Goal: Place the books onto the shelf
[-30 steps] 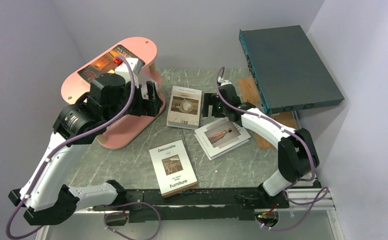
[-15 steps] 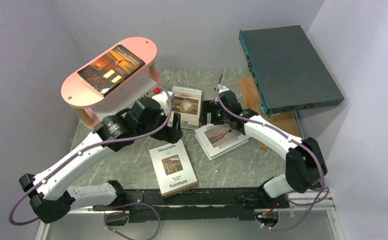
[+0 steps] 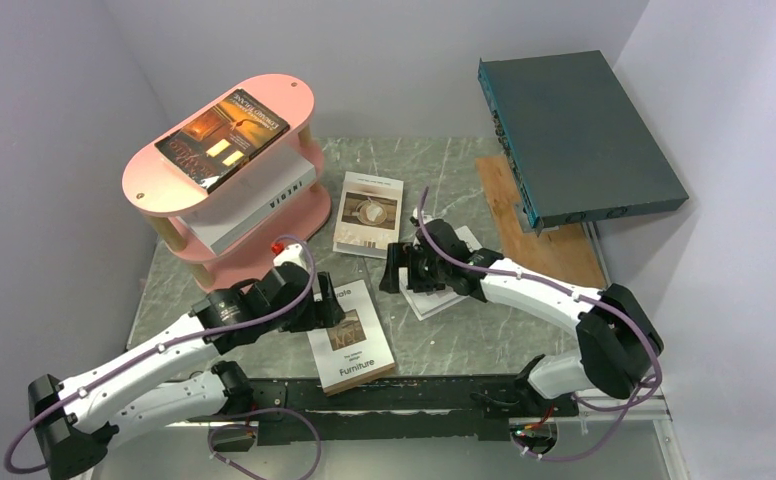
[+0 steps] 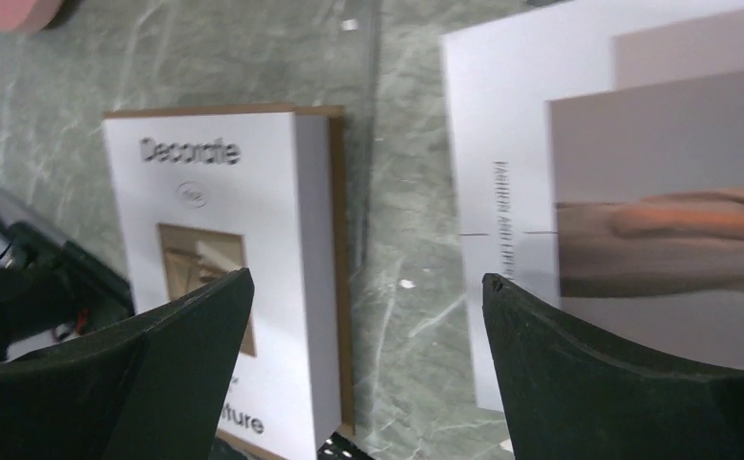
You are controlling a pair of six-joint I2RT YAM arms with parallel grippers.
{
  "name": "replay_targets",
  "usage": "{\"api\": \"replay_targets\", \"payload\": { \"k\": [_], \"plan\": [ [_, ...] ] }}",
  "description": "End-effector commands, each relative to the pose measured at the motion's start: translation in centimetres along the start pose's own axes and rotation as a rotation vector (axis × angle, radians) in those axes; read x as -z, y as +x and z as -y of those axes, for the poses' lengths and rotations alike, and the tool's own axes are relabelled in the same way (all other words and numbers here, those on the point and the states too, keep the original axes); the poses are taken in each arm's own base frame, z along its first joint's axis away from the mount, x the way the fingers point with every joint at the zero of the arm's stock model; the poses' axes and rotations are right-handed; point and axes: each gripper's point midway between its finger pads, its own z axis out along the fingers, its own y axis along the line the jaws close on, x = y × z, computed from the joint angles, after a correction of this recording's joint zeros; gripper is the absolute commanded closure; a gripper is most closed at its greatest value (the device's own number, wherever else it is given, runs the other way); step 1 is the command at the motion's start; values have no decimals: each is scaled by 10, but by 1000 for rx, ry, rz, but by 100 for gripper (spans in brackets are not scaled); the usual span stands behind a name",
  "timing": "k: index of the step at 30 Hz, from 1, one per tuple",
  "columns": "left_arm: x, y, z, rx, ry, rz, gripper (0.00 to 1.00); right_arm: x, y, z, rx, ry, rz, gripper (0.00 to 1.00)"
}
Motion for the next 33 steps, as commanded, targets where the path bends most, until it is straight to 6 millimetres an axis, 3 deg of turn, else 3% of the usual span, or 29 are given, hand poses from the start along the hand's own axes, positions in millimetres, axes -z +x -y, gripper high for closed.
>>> {"api": "replay_targets", "payload": {
  "k": [1,5,10,12,16,20,24,30,33],
  "plan": [
    [3,-25,35,53,88,86,15,17,-20,35,-94,230,119,8],
    [-5,-34,58,14,124,82,14,43,-18,82,-173,477,210,8],
    [-20,-36,76,21,119,40,13,63,-9,102,-321,540,261,8],
    [-21,-35,75,41,112,34,14,59,-10,83,-327,392,280,8],
    [-12,-25,45,140,40,56,18,54,-15,8,-224,-98,311,10],
    [7,-10,7,247,-42,68,20,44,-5,-32,-134,-233,197,10],
    [3,18,-30,352,-170,19,23,26,11,-60,-68,-288,92,10],
    [-26,50,-30,407,-99,-67,24,0,31,-74,-80,-354,-49,10],
    [-31,55,-35,414,-100,-68,24,-9,41,-80,-91,-392,-116,10]
  ]
}}
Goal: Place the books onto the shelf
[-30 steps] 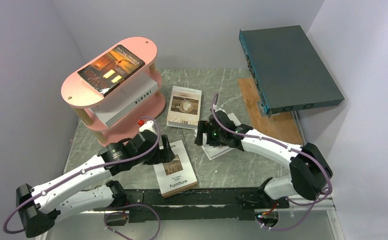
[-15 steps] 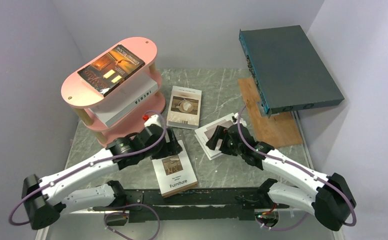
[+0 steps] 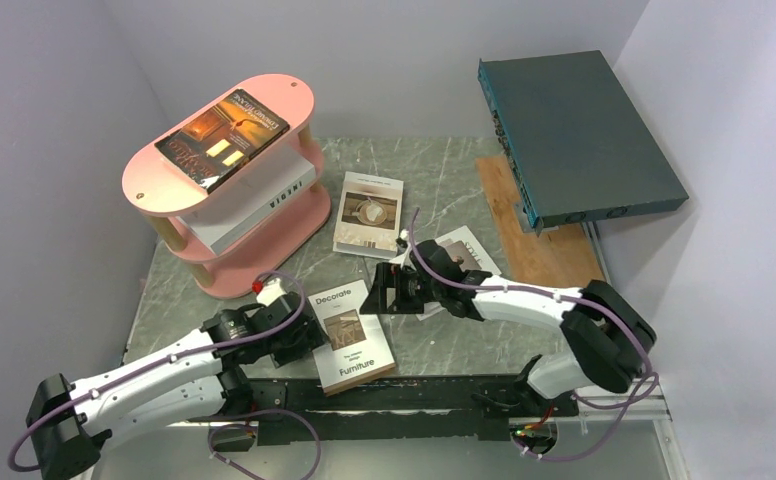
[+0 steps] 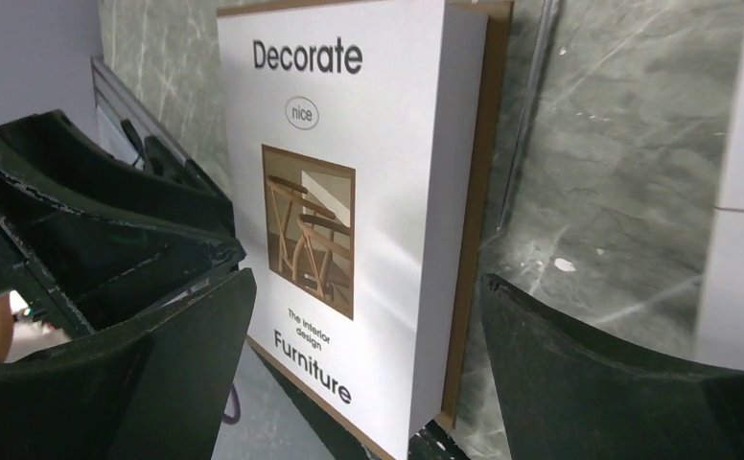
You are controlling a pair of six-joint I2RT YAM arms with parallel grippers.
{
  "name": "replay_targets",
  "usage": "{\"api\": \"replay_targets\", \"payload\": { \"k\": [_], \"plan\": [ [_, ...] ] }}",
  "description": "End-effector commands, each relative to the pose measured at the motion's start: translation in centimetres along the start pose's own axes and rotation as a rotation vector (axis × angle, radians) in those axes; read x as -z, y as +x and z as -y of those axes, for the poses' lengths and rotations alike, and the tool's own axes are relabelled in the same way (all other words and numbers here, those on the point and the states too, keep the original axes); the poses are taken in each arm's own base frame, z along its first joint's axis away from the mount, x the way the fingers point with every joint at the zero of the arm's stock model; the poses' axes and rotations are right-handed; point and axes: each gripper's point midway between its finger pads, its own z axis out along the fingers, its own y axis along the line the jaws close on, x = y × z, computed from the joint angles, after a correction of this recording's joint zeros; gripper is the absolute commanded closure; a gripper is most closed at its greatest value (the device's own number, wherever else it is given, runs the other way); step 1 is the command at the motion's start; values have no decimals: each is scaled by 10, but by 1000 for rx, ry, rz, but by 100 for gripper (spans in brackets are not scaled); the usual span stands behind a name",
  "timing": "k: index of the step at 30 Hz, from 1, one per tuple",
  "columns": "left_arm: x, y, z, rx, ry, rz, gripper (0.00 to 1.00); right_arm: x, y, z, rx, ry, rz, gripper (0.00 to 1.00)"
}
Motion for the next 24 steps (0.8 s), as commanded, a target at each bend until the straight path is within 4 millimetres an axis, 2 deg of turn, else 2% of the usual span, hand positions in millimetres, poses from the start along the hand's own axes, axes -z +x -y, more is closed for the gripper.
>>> {"api": "replay_targets", "payload": {
  "k": [1,6,10,18,24],
  "plan": [
    [0,1,20,79,93,-8,24,-10,-2,-35,15,-164,-61,10],
    [-4,6,25,60,139,-22,26,-12,7,-49,-28,-270,-116,12],
    [-10,11,23,46,114,-47,26,-10,6,-61,-29,-322,-135,18],
    [-13,14,40,1,167,-68,27,2,3,-82,-52,-404,-140,23],
    [-14,9,56,-46,202,-53,29,8,-2,-86,-40,-404,-116,23]
  ]
}}
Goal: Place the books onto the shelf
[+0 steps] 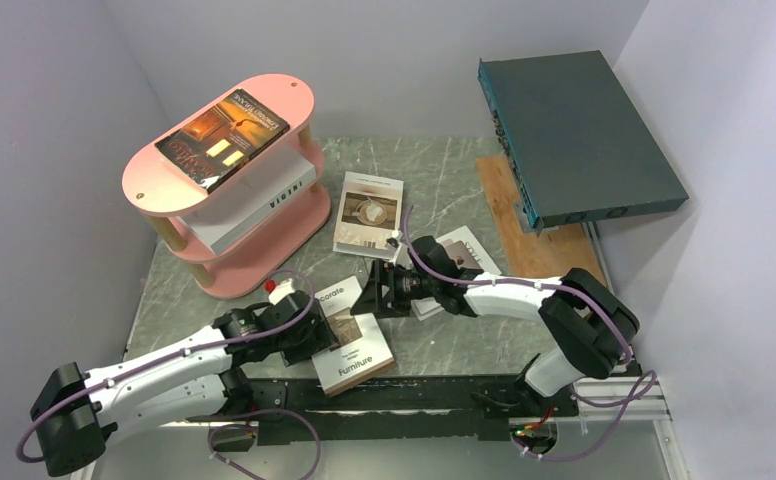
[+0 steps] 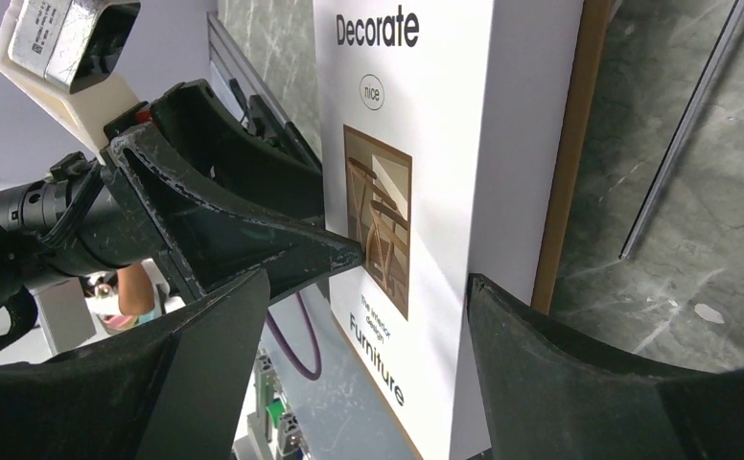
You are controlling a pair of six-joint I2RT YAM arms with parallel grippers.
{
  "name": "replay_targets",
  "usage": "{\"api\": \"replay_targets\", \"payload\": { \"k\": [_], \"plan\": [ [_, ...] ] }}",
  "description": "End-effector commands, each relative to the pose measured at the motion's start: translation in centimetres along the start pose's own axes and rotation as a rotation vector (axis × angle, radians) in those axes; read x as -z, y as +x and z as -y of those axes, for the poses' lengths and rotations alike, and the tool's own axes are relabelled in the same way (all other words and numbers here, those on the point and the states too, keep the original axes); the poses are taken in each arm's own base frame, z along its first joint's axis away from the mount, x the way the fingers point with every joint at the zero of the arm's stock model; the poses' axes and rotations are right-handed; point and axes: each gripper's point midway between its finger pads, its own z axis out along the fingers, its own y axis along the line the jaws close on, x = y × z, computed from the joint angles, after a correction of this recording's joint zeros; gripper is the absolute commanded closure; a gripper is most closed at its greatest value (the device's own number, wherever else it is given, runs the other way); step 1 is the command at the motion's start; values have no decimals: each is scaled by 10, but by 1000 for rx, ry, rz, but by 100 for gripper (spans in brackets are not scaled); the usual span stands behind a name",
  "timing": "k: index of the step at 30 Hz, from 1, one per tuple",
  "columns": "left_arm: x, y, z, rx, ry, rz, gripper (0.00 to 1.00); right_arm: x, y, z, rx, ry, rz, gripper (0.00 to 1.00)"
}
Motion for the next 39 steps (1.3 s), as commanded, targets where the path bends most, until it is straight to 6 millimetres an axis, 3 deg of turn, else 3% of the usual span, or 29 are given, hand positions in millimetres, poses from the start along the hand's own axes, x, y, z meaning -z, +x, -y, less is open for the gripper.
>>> {"api": "replay_targets", "payload": {
  "k": [1,4,8,15,29,39],
  "plan": [
    [1,-7,51,-36,165,11,29,11,-7,-56,88,-168,14,23],
    [-4,-8,67,-57,206,10,29,15,-10,-60,107,-154,31,23],
    [-9,-9,90,-99,257,1,38,24,-16,-65,149,-123,65,23],
    [-5,-16,119,-168,314,14,39,36,-24,-73,195,-98,118,23],
    [1,-19,130,-209,333,15,43,52,-42,-104,267,-125,189,23],
    [0,-27,168,-257,385,30,42,58,-53,-115,307,-117,224,23]
  ]
}}
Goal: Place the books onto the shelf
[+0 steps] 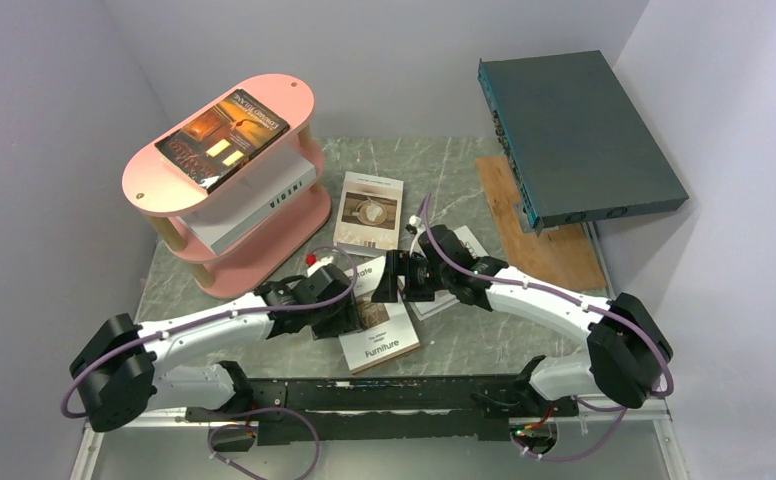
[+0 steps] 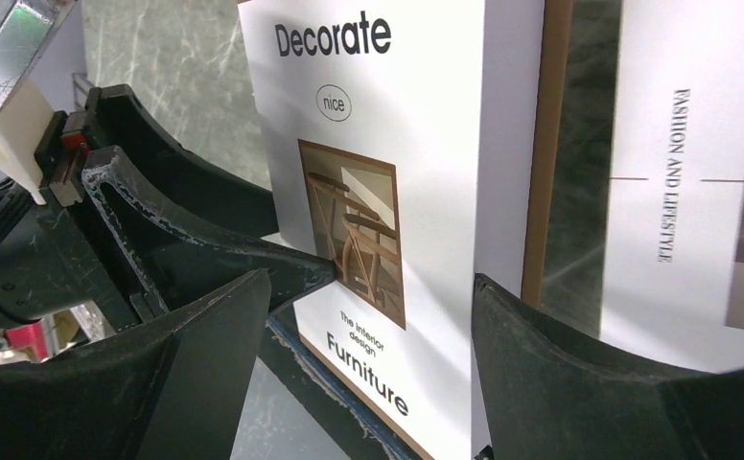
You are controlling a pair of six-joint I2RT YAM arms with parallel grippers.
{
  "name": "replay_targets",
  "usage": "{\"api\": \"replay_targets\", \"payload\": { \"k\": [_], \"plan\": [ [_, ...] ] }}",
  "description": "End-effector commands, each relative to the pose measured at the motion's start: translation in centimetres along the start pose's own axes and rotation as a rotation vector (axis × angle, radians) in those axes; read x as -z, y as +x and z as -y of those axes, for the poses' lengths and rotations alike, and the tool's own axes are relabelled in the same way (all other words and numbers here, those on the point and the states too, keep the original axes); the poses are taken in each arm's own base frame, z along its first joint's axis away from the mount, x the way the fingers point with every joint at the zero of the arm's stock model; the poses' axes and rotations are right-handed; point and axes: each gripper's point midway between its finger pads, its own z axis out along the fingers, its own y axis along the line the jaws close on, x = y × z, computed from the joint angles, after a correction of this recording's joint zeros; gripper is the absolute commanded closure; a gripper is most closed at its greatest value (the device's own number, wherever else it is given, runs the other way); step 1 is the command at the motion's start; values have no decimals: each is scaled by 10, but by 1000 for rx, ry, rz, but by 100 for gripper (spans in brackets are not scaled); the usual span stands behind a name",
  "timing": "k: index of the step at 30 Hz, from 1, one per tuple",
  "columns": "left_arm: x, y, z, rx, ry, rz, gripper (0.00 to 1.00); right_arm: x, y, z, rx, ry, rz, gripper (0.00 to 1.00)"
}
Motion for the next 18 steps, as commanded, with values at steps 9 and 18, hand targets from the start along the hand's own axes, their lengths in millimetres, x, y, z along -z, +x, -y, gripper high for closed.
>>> {"api": "replay_targets", "payload": {
  "k": [9,18],
  "plan": [
    [17,-45,128,-82,372,93,43,55,-61,-120,161,-367,203,23],
    [15,-56,165,-113,443,93,43,63,-74,-113,175,-319,256,23]
  ]
}}
